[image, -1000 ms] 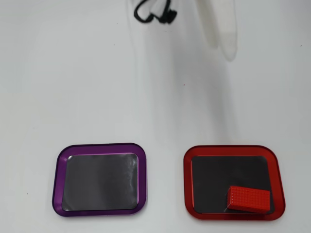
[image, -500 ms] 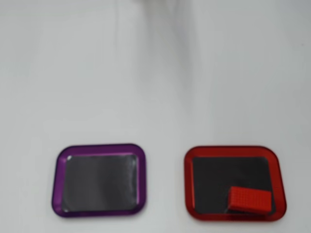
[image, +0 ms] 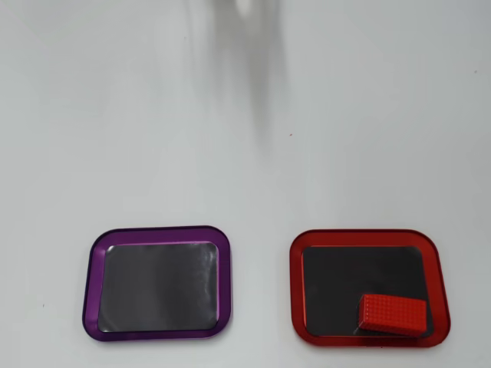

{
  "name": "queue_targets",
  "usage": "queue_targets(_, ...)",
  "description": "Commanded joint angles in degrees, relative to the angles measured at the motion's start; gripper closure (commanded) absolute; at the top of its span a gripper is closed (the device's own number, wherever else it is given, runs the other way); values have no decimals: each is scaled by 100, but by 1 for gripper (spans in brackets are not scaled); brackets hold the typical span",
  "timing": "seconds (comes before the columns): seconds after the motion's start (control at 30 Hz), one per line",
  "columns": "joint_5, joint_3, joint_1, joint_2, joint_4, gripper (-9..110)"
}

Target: Grasp a red block and put it in the left red dish.

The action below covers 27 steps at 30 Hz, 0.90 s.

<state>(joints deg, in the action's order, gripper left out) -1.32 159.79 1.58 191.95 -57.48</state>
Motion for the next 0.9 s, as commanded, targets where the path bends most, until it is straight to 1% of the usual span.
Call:
queue_targets(0.0,53,308,18,413,141,80)
queue_targets(0.2,62,1450,26,413,105,80)
queue_targets(0.27,70,1767,26,413,-79,80)
queue_targets(0.4,413,1837,-26,413,-765,80)
queue_targets(0.5,519,1740,9,413,-1028,81)
queue_targets(0.57,492,1740,44,413,-1099,86)
queue_targets(0.67,466,1740,44,413,-1099,102)
queue_targets(0.87,448,1731,-9,413,-1187,102)
